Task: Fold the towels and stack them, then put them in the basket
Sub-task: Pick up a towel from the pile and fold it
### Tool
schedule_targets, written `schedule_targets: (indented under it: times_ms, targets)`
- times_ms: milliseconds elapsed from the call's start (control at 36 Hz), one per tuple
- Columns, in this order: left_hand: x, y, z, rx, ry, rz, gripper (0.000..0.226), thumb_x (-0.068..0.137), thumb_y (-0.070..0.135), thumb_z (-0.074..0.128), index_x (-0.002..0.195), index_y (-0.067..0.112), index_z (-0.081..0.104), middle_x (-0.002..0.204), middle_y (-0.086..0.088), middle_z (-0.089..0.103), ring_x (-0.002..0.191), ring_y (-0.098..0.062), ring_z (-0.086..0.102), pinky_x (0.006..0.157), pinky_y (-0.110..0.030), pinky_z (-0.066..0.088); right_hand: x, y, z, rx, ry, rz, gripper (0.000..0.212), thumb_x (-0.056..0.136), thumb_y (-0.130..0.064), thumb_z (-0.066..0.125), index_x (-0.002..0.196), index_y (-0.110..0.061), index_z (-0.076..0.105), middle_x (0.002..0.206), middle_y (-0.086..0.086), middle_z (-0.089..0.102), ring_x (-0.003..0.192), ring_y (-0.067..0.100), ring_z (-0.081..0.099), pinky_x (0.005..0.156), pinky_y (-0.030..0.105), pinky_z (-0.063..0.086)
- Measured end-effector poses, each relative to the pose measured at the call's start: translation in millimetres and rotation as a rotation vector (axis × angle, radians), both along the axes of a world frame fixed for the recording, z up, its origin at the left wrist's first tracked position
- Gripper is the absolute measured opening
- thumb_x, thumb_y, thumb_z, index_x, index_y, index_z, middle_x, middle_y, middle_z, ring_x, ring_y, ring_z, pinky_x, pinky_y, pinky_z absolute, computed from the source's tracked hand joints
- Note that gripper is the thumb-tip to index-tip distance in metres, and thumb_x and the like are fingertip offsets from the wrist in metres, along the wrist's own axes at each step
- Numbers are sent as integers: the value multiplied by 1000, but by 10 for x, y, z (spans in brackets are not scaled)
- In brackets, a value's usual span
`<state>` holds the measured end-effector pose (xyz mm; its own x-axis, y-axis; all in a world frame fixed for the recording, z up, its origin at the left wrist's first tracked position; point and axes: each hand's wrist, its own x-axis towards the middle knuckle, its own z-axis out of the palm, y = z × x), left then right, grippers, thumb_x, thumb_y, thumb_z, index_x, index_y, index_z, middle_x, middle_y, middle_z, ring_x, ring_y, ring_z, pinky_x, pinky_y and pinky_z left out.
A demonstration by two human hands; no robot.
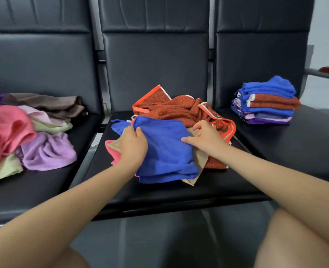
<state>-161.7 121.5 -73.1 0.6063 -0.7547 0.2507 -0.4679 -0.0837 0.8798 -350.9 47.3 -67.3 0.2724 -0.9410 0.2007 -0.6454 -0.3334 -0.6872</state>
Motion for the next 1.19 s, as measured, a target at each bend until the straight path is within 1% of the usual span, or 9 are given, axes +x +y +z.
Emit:
schedule_targets:
  times_ms: [83, 139, 222, 500, 667, 833, 972, 1056, 1194]
  targets:
    - [122, 90, -90, 83, -60, -57, 28, 101, 14, 35, 76, 27, 32, 67, -1, 39, 58, -7, 34, 54, -26, 25, 27, 40, -35, -17, 64, 104, 28, 84, -37, 71, 90, -12, 60, 73, 0, 61, 65, 9, 52, 66, 37, 42]
    - [201, 127, -158, 156, -115, -131, 15, 98, 15, 41, 94, 29, 40, 67, -3, 45, 60, -12, 45, 50, -22, 34, 45, 73, -49, -11, 85, 155, 39, 85, -39, 67, 102, -4, 65, 80, 15, 67, 58, 14, 52, 64, 42, 48]
    - [260, 159, -183, 251, -110, -153, 18, 94, 22, 47, 112, 17, 49, 70, -2, 51, 68, -19, 53, 65, -33, 50, 30, 93, -6, 34, 129, 121, 48, 85, -48, 65, 87, 1, 64, 59, 12, 61, 43, 10, 50, 51, 31, 45]
    - [293, 200, -253, 233, 91, -128, 34, 92, 28, 57, 65, 11, 45, 61, -3, 46, 58, -20, 48, 52, -27, 39, -94, 312, -24, 216, 227, 190, 39, 83, -51, 68, 73, -14, 58, 59, 7, 60, 48, 20, 50, 41, 23, 38]
    - [315, 208, -242, 212, 238, -143, 28, 92, 33, 60, 85, 7, 63, 79, -5, 57, 70, -22, 55, 51, -26, 41, -176, 477, -127, 238, 325, 193, 40, 79, -54, 69, 79, -17, 53, 63, 4, 60, 40, 8, 46, 42, 20, 38]
    - [317, 152, -214, 155, 187, -191, 18, 91, 23, 59, 107, 15, 60, 90, -2, 61, 86, -23, 60, 57, -28, 44, -155, 544, -229, 214, 157, 162, 36, 84, -39, 71, 69, -15, 49, 59, -2, 44, 51, 11, 39, 52, 27, 32]
    - [439, -26, -54, 50, -74, 11, 47, 85, 36, 60, 127, 16, 51, 123, -8, 53, 116, -27, 52, 101, -44, 42, -156, 548, -162, 319, -177, 181, 10, 94, -20, 61, 89, -12, 63, 87, 5, 65, 71, 11, 59, 56, 19, 52]
    - [391, -124, 72, -6, -262, -68, 34, 89, 38, 56, 114, 15, 60, 115, -3, 57, 110, -18, 53, 89, -32, 41, -231, 497, -105, 390, -318, 139, 15, 96, -15, 57, 103, -3, 62, 106, 20, 63, 84, 20, 61, 56, 22, 54]
    - [156, -322, 127, 89, -396, -233, 29, 94, 42, 51, 108, 19, 62, 97, 10, 58, 96, -11, 56, 82, -29, 41, -421, 386, -99, 356, -372, 85, 12, 97, -13, 53, 97, -11, 64, 88, 6, 61, 69, 11, 53, 46, 16, 44]
